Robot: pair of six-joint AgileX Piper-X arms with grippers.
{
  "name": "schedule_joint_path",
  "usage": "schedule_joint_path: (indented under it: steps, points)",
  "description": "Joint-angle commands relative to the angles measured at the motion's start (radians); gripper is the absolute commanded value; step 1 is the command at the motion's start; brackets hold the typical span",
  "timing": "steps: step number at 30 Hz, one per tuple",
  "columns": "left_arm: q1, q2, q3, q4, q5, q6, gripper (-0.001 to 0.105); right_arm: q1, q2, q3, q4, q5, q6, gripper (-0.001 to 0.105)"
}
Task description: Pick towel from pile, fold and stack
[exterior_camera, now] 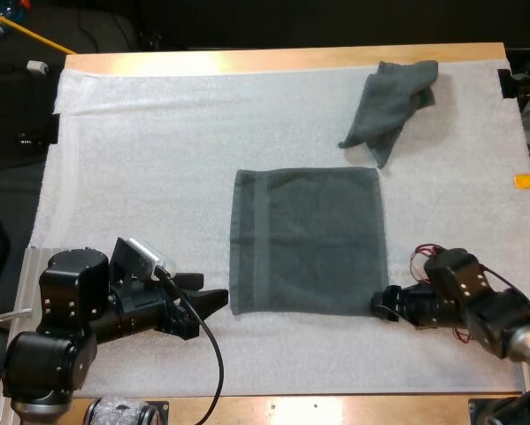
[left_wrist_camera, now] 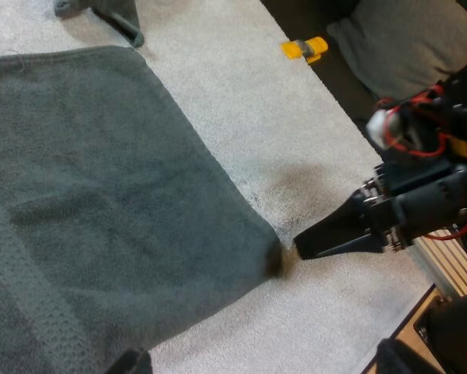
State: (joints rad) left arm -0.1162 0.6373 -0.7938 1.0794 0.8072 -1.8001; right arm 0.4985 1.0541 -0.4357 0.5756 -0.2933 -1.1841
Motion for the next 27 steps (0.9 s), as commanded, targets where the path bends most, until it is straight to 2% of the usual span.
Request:
schedule_joint_path:
  steps: [1,4,11,17,19,21,23,24,27]
  points:
    - [-0.005,0.0,-0.003,-0.001,0.021,-0.005,0.056,0.002,0.034,-0.002,-0.011,0.006,0.0,0.046]
    - [-0.005,0.0,-0.003,-0.001,0.021,-0.005,0.056,0.002,0.1,-0.002,-0.037,0.006,0.0,0.042]
    - [-0.005,0.0,-0.003,-0.001,0.021,-0.012,0.056,0.002,0.187,-0.002,-0.119,0.006,0.035,0.042]
    - [-0.005,0.0,-0.003,-0.001,0.021,-0.012,0.056,0.002,0.237,-0.002,-0.131,-0.006,0.045,0.04]
    - [-0.005,0.0,-0.003,-0.001,0.021,-0.012,0.056,0.002,0.241,-0.002,-0.131,-0.011,0.045,0.034]
    - [-0.005,0.0,-0.003,-0.001,0.018,-0.011,0.056,0.007,0.241,-0.002,-0.131,-0.014,0.045,0.023]
    - [-0.005,0.0,-0.003,-0.001,-0.017,-0.003,0.056,0.013,0.241,-0.002,-0.131,-0.02,0.045,0.006]
    - [-0.005,0.0,-0.003,-0.001,-0.041,-0.003,0.056,0.015,0.241,-0.002,-0.131,-0.02,0.043,0.002]
    - [-0.005,0.006,-0.003,0.01,-0.126,0.002,0.056,0.027,0.238,-0.002,-0.129,-0.024,0.043,0.0]
